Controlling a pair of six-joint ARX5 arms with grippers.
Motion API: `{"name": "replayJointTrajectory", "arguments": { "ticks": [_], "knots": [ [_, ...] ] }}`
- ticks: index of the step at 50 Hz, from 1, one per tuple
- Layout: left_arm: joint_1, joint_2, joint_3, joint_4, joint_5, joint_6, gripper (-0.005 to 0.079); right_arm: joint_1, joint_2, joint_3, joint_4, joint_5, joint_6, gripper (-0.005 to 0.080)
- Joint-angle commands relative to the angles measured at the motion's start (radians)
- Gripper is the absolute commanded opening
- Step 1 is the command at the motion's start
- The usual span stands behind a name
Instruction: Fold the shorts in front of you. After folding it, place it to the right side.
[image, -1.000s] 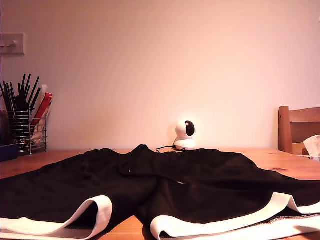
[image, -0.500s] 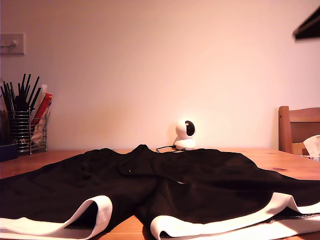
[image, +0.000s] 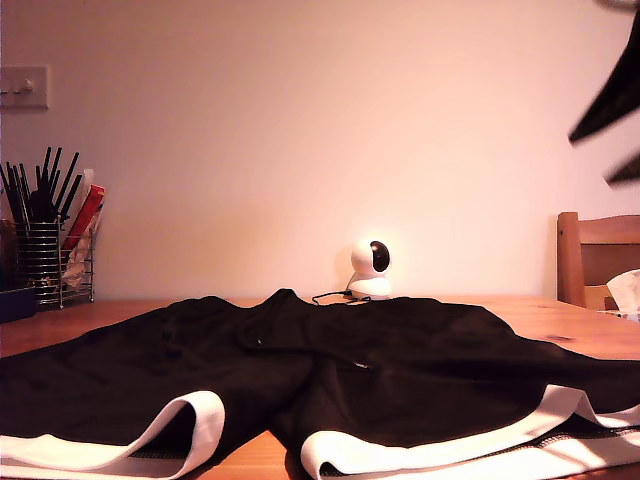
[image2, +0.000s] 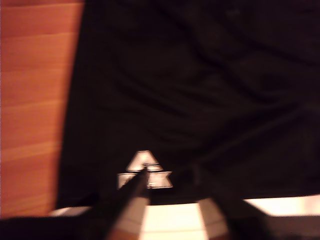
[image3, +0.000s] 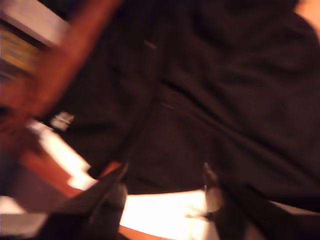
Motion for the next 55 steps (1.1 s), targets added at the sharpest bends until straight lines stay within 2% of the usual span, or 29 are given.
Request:
{"name": "replayJointTrajectory", "arguments": {
  "ticks": [1, 9, 20, 28, 36, 55],
  "knots": [
    [-0.002, 0.037, 0.033, -0.035, -0.016, 0.035, 0.0469, 0.007, 0.034, 0.042, -0.031, 0.032, -0.036, 0.0459],
    [-0.001, 0.148, 0.109, -0.133, -0.085, 0.061, 0.0502, 0.023, 0.128, 0.134, -0.146, 0.124, -0.103, 0.0459],
    [0.035, 0.318, 0.140, -0.161, -0.122, 0.069, 0.0503, 0.031, 0.211, 0.193, -0.184, 0.194, -0.131, 0.0459],
    [0.080, 0.407, 0.140, -0.162, -0.191, 0.075, 0.0503, 0.031, 0.225, 0.196, -0.175, 0.210, -0.131, 0.0459],
    [0.116, 0.462, 0.140, -0.157, -0.185, 0.075, 0.0503, 0.031, 0.232, 0.196, -0.172, 0.217, -0.146, 0.0459],
    [0.119, 0.596, 0.140, -0.114, -0.175, 0.075, 0.0502, 0.031, 0.236, 0.196, -0.154, 0.217, -0.150, 0.0459]
  ]
}}
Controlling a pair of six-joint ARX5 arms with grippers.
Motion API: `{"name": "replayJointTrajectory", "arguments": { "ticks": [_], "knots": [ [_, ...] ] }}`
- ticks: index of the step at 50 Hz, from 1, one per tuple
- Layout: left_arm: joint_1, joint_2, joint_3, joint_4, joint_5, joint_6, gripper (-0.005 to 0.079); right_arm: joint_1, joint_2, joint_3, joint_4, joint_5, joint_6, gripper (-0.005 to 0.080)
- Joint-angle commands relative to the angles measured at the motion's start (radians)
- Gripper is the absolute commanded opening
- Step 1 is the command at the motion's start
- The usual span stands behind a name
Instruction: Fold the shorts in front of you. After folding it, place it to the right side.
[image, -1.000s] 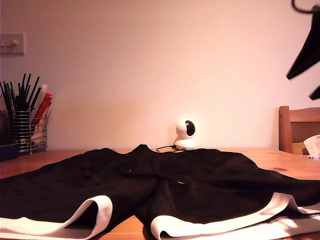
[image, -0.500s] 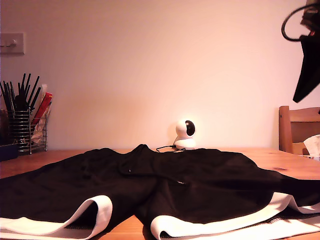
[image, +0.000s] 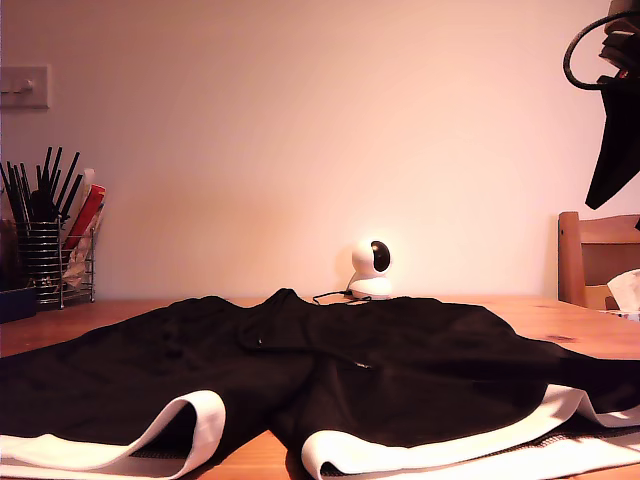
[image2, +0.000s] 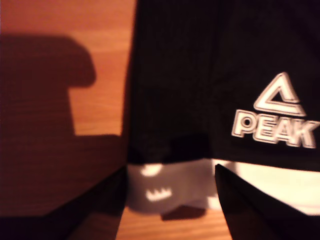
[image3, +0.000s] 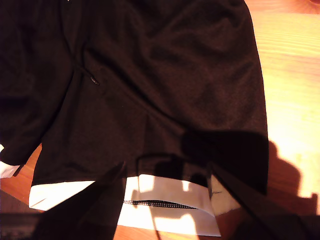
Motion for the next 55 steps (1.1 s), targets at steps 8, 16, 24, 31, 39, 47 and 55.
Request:
{"name": "replayJointTrajectory", "arguments": {
  "ticks": [8, 16, 24, 31, 39, 47, 55],
  "knots": [
    [0.000, 0.055, 0.000, 0.021, -0.006, 0.004, 0.0500, 0.004, 0.010, 0.012, 0.007, 0.001, -0.005, 0.0459],
    [0.000, 0.059, 0.000, 0.010, 0.005, 0.004, 0.0392, 0.003, 0.020, 0.012, 0.022, 0.053, -0.032, 0.0459],
    [-0.001, 0.059, 0.000, -0.018, 0.043, 0.031, 0.0176, 0.002, 0.068, 0.012, 0.013, 0.140, -0.036, 0.0459],
    [-0.002, 0.059, 0.000, -0.019, 0.052, 0.030, 0.0165, 0.002, 0.131, 0.012, -0.042, 0.158, -0.024, 0.0474],
    [-0.003, 0.059, 0.000, -0.021, 0.071, 0.030, 0.0166, 0.005, 0.203, 0.012, -0.050, 0.212, -0.019, 0.0515],
    [-0.003, 0.059, 0.000, -0.019, 0.074, 0.030, 0.0166, 0.005, 0.243, 0.012, -0.050, 0.247, -0.013, 0.0537],
    [-0.003, 0.059, 0.000, -0.019, 0.073, 0.030, 0.0166, 0.005, 0.286, 0.012, -0.046, 0.252, -0.009, 0.0537]
  ]
}}
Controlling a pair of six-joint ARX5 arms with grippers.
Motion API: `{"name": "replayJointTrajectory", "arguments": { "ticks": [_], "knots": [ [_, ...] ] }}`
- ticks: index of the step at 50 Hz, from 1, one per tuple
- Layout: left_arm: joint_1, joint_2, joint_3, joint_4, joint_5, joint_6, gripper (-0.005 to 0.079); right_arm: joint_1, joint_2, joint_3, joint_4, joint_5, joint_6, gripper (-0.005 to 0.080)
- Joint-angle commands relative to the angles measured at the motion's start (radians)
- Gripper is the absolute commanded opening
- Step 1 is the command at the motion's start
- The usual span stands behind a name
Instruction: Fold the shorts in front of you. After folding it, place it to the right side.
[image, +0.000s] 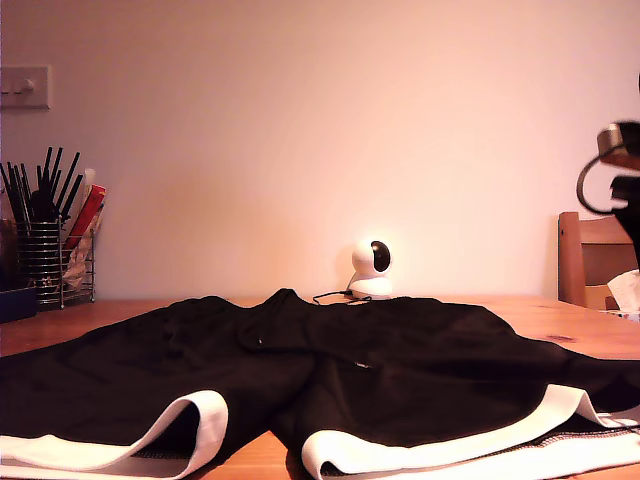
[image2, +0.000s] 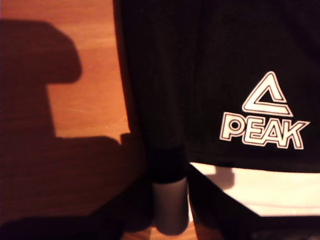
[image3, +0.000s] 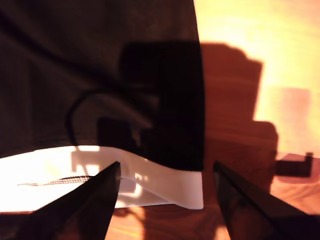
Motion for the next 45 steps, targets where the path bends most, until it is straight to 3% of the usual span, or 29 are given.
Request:
{"name": "replayJointTrajectory", "arguments": {
  "ticks": [1, 36, 45],
  "knots": [
    [-0.003, 0.028, -0.016, -0.005, 0.006, 0.005, 0.0166, 0.005, 0.029, 0.010, 0.004, 0.004, 0.001, 0.0537],
    [-0.003, 0.028, -0.016, -0.006, 0.006, 0.005, 0.0166, 0.002, 0.140, 0.010, -0.026, 0.003, -0.023, 0.0525],
    [-0.003, 0.028, -0.016, -0.006, 0.006, 0.005, 0.0166, 0.003, 0.141, 0.010, -0.006, -0.002, -0.023, 0.0470]
  ]
}}
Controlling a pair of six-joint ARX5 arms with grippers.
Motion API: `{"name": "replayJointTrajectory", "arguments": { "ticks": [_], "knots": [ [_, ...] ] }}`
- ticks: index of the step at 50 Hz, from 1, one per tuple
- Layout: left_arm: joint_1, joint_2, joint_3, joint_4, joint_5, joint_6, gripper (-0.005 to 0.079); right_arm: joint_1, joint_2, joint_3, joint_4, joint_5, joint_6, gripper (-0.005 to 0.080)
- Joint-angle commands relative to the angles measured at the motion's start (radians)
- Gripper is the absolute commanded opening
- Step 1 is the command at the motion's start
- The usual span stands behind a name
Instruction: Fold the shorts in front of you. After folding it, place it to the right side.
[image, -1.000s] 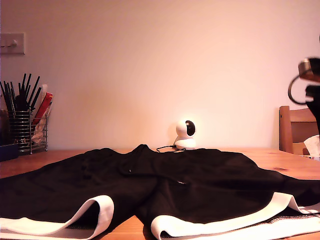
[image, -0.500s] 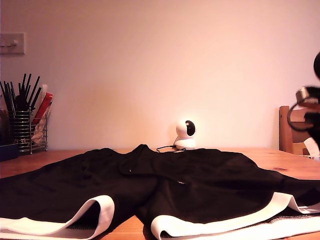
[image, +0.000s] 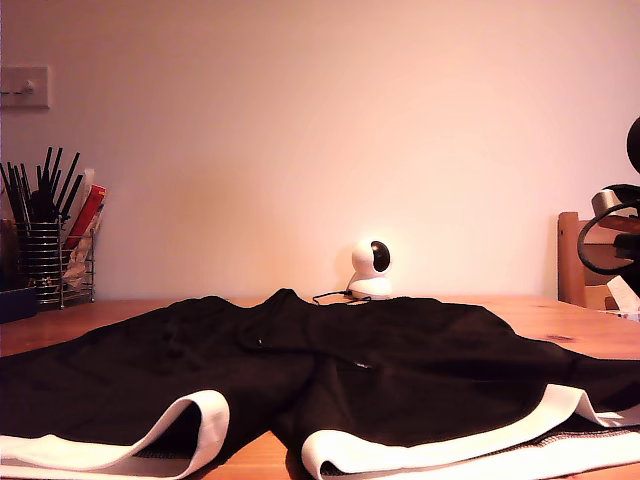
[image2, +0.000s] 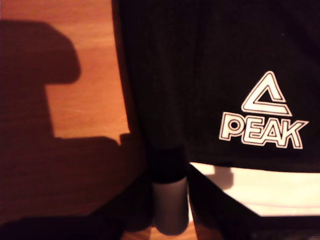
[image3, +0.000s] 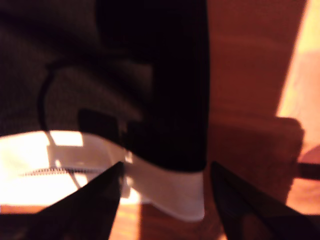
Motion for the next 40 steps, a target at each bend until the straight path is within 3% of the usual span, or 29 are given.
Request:
{"name": "replayJointTrajectory", "arguments": {
  "ticks": [1, 25, 29, 35, 38, 40],
  "knots": [
    [-0.003, 0.028, -0.016, -0.006, 0.003, 0.005, 0.0166, 0.003, 0.010, 0.010, 0.005, -0.009, -0.003, 0.0470],
    [-0.003, 0.028, -0.016, -0.004, 0.003, 0.005, 0.0166, 0.005, 0.101, 0.010, -0.021, -0.053, 0.001, 0.0445],
    [-0.003, 0.028, -0.016, -0.003, 0.003, 0.005, 0.0165, 0.005, 0.101, 0.010, -0.022, -0.053, 0.002, 0.0358],
    [-0.003, 0.028, -0.016, -0.003, 0.007, 0.005, 0.0156, 0.005, 0.101, 0.010, -0.044, -0.053, 0.002, 0.0105],
    [-0.003, 0.028, -0.016, -0.007, 0.014, 0.005, 0.0110, 0.005, 0.101, 0.011, -0.051, -0.053, 0.002, -0.0001],
    [-0.003, 0.028, -0.016, -0.012, 0.022, 0.004, 0.0066, 0.005, 0.101, 0.011, -0.058, -0.053, 0.004, -0.0010]
  ]
}}
